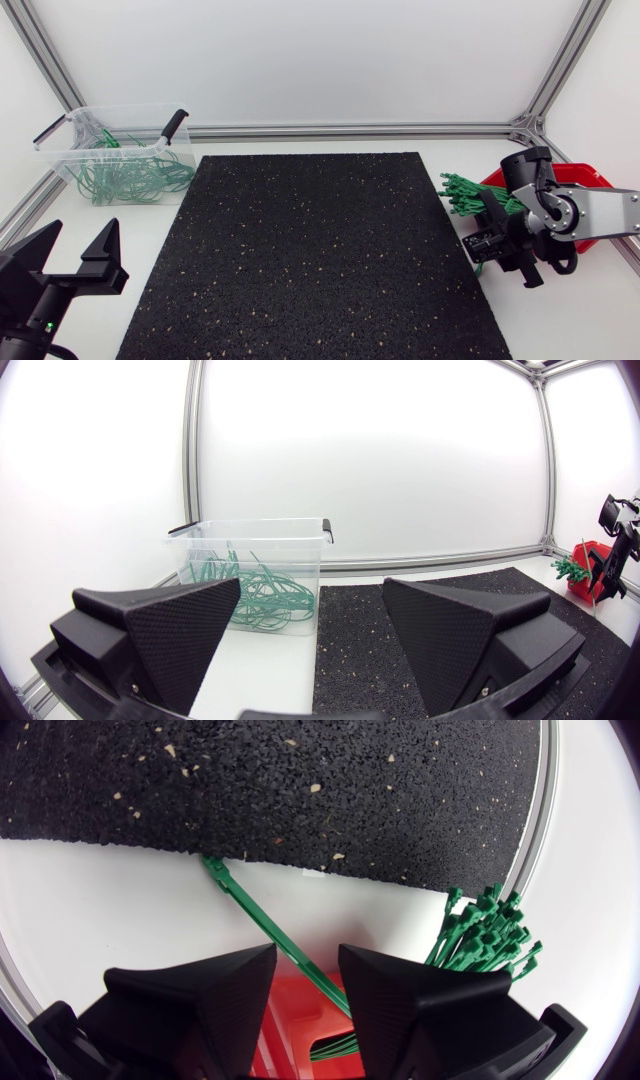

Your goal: Take a green cable tie from the red box, thread the tail through the head to close it, then place it in the transparent bin on the left.

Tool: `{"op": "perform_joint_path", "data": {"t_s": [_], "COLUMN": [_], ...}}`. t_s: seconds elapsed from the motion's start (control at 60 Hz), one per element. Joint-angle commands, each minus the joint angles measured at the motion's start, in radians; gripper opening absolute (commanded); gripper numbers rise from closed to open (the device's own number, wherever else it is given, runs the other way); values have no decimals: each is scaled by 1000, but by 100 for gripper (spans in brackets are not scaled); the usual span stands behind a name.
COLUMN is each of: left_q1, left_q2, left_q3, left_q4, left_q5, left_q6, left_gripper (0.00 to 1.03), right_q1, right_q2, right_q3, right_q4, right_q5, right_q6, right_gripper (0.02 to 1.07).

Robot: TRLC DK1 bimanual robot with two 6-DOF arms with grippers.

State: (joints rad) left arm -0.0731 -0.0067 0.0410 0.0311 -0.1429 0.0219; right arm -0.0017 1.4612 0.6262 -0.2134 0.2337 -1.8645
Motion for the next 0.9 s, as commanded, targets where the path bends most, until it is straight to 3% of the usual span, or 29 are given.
{"op": "perform_joint_path", "data": {"t_s": [0.0, 0.117, 0.35, 0.517, 0.883], "left_q1": [6, 7, 7, 7, 6], "left_q2": [5, 5, 5, 5, 5], "left_q3": [-39, -39, -39, -39, -39], "left_q4": [-22, -23, -23, -25, -28], "left_q5": [2, 2, 3, 6, 19], "left_q6": [-14, -14, -14, -14, -14], "left_gripper": [100, 99, 99, 100, 99], "right_q1": [-1, -1, -15, -69, -297], "right_q2": [16, 13, -64, -111, 27], "right_q3": [-19, -13, 40, 204, 397], "right_q4": [17, 12, -72, -279, -394], "right_q5": [9, 15, -17, -191, -514], "right_q6": [-41, -44, -27, 113, 226], "right_gripper": [20, 8, 8, 8, 8]}}
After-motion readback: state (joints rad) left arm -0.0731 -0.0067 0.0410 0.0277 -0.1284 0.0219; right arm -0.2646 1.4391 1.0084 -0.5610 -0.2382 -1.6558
